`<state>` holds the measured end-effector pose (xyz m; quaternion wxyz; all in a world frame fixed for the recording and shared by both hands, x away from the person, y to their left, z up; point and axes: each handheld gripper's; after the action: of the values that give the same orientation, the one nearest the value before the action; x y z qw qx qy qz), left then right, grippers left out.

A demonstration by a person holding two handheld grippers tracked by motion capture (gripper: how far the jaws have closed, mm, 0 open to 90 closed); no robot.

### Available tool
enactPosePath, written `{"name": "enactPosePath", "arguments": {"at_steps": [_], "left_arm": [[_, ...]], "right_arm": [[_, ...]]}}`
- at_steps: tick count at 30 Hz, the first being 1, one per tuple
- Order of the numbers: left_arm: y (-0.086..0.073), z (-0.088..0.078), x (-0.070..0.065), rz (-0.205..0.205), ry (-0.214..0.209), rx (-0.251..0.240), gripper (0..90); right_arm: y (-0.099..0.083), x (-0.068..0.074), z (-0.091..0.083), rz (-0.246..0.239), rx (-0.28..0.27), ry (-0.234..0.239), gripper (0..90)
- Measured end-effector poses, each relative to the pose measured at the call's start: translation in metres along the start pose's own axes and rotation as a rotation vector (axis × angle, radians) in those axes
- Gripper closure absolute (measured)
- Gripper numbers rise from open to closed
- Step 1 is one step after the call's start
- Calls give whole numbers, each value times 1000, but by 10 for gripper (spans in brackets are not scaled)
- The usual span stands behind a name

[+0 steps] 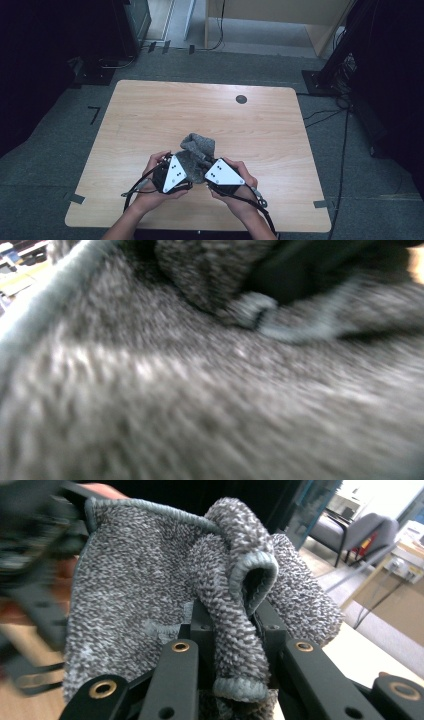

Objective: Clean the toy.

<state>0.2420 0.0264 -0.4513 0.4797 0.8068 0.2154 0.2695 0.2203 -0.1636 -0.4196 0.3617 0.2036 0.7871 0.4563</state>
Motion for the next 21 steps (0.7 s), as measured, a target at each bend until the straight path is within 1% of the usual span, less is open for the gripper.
{"name": "enactPosePath", "arguments": {"at_steps": [1,3,4,5,6,7,8,9,10,11,12,14,15,16,17,18,19,21], "left_arm": [[0,-2,1,0,3,-4,343],[1,-4,4,-13,19,-8,343],[1,-5,5,-19,26,-11,343],[1,-5,6,-28,32,-11,343],[2,-5,7,-30,35,-7,343],[1,-5,7,-33,35,-7,343],[1,-4,6,-30,34,-5,343],[1,-3,4,-28,28,-4,343],[2,-3,2,-20,22,-2,343],[2,-2,-1,-11,18,0,343],[2,-2,-3,-4,15,3,343],[3,-1,-8,6,4,3,343],[3,0,-10,13,5,3,343],[4,0,-11,20,15,5,343],[5,1,-12,18,27,7,343],[6,1,-11,9,33,9,343],[6,2,-10,-3,37,10,342],[5,3,-8,-28,41,20,343]], "right_arm": [[-2,-3,0,19,2,-14,769],[-7,-9,-1,44,24,-55,770],[-8,-11,-2,60,34,-67,770],[-8,-12,-3,73,41,-74,770],[-7,-10,-6,74,45,-69,769],[-5,-6,-8,62,33,-49,768],[-1,0,-9,39,10,-21,767],[2,6,-10,8,-6,-4,765],[6,12,-10,-25,-4,-1,763],[9,15,-9,-41,7,-10,763],[9,15,-8,-36,9,-14,763],[5,7,-6,23,9,-23,765],[2,2,-6,41,19,-45,766],[-2,-2,-6,54,36,-70,767],[-5,-5,-7,66,52,-90,767],[-7,-6,-8,80,61,-99,767],[-8,-6,-9,84,62,-99,768],[-5,-1,-11,62,53,-78,767]]}}
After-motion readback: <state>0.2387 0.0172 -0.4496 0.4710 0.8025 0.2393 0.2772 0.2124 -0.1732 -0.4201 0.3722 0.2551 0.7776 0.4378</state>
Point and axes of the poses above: each handheld gripper's, and its own axes: z roughly forward along the jaws, y roughly out of its top, x roughly to its left, and after that the axes turned 6 degrees about -z, right-handed
